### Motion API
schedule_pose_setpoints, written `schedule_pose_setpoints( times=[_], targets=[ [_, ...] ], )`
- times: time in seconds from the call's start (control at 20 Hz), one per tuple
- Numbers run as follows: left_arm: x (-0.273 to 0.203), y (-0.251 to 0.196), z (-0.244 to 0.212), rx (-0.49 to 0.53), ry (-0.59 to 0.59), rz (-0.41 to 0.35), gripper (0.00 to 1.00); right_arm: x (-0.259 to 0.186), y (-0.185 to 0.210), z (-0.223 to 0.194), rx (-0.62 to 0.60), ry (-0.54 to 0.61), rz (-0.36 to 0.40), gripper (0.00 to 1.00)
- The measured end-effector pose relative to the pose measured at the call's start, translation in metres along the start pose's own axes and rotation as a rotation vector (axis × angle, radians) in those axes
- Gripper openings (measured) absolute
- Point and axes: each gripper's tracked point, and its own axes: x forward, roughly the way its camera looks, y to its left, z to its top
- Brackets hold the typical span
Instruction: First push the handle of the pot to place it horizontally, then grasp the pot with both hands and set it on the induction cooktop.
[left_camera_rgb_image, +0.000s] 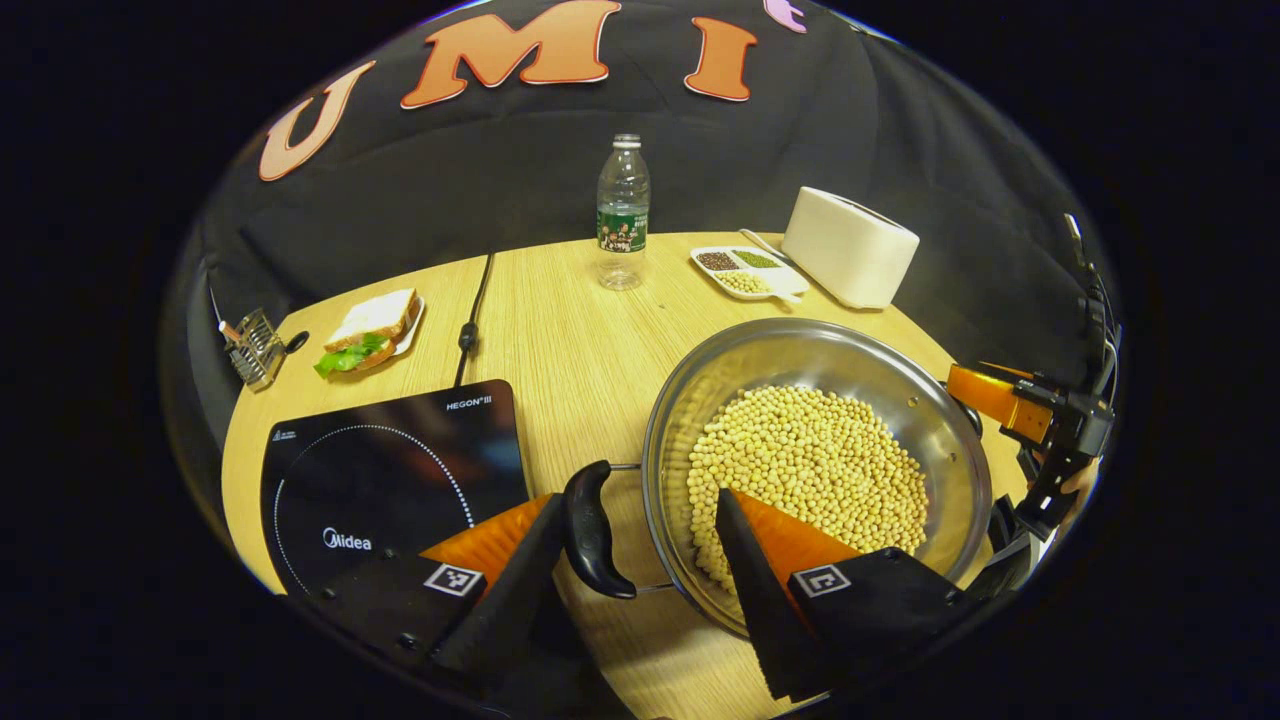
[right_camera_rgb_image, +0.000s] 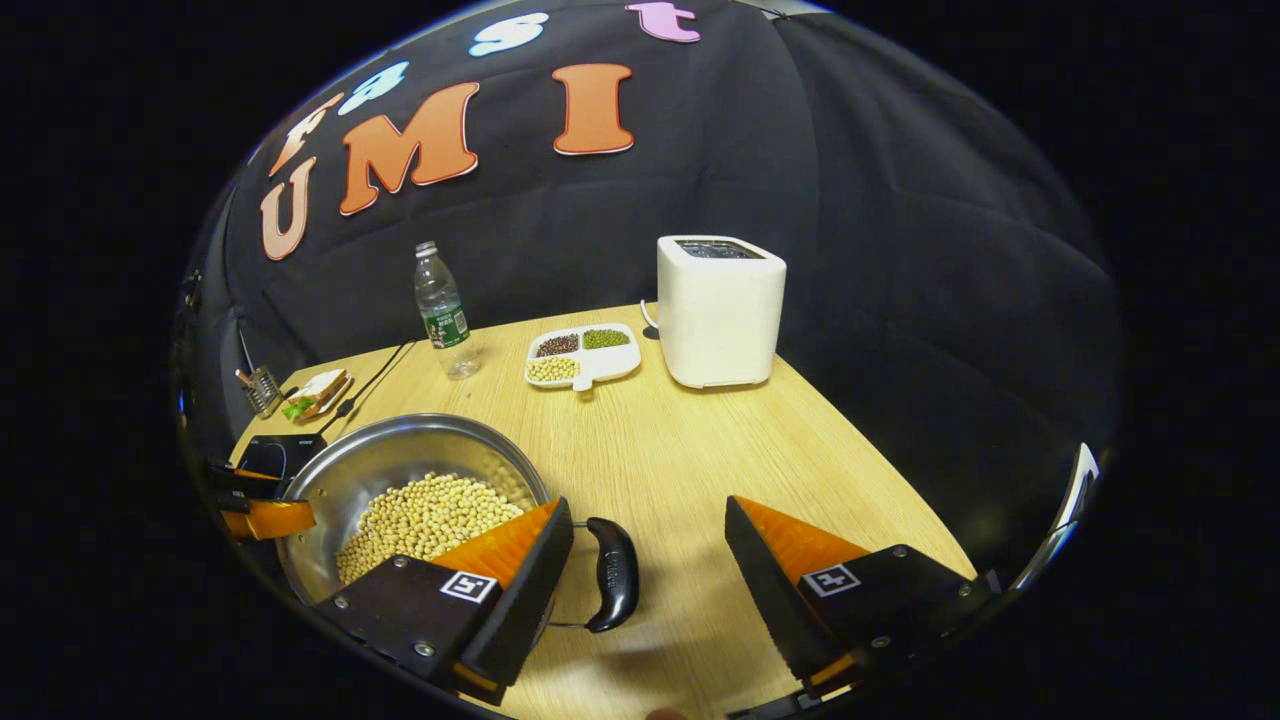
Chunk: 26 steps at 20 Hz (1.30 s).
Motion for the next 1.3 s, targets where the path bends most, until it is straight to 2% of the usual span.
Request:
schedule_pose_setpoints(
  times=[0.35, 0.5, 0.6, 0.75, 0.85, 0.9, 0.95, 1.0, 1.05, 1.15, 1.3],
  targets=[
    [0.015, 0.002, 0.003, 0.037, 0.007, 0.016, 0.97, -0.010, -0.005, -0.004, -0.049, 0.000, -0.025, 0.95],
    [0.017, 0.002, 0.004, 0.026, 0.004, 0.003, 0.97, -0.024, 0.017, -0.001, -0.009, -0.010, 0.057, 0.95],
    [0.019, 0.003, 0.001, 0.026, 0.015, 0.000, 0.97, -0.021, 0.032, -0.019, -0.004, 0.049, 0.108, 0.95],
    [0.023, 0.006, -0.002, 0.025, 0.031, 0.006, 0.97, -0.009, 0.041, -0.042, 0.008, 0.131, 0.119, 0.96],
    [0.027, 0.015, -0.001, 0.037, 0.034, 0.029, 0.93, -0.005, 0.045, -0.043, 0.037, 0.150, 0.136, 0.96],
    [0.029, 0.019, 0.000, 0.031, 0.036, 0.028, 0.83, -0.001, 0.045, -0.041, 0.045, 0.145, 0.126, 0.95],
    [0.030, 0.015, 0.000, 0.040, 0.049, 0.016, 0.74, 0.002, 0.041, -0.040, 0.044, 0.142, 0.107, 0.89],
    [0.026, 0.016, -0.002, 0.053, 0.063, 0.021, 0.70, 0.007, 0.032, -0.040, 0.039, 0.146, 0.079, 0.86],
    [0.028, 0.018, -0.004, 0.058, 0.081, 0.022, 0.70, 0.011, 0.034, -0.041, 0.057, 0.151, 0.093, 0.64],
    [0.031, 0.015, -0.005, 0.033, 0.116, 0.008, 0.69, 0.005, 0.032, -0.040, 0.062, 0.156, 0.098, 0.59],
    [0.032, 0.013, -0.006, 0.004, 0.125, -0.017, 0.60, 0.000, 0.029, -0.039, 0.056, 0.146, 0.087, 0.54]
  ],
)
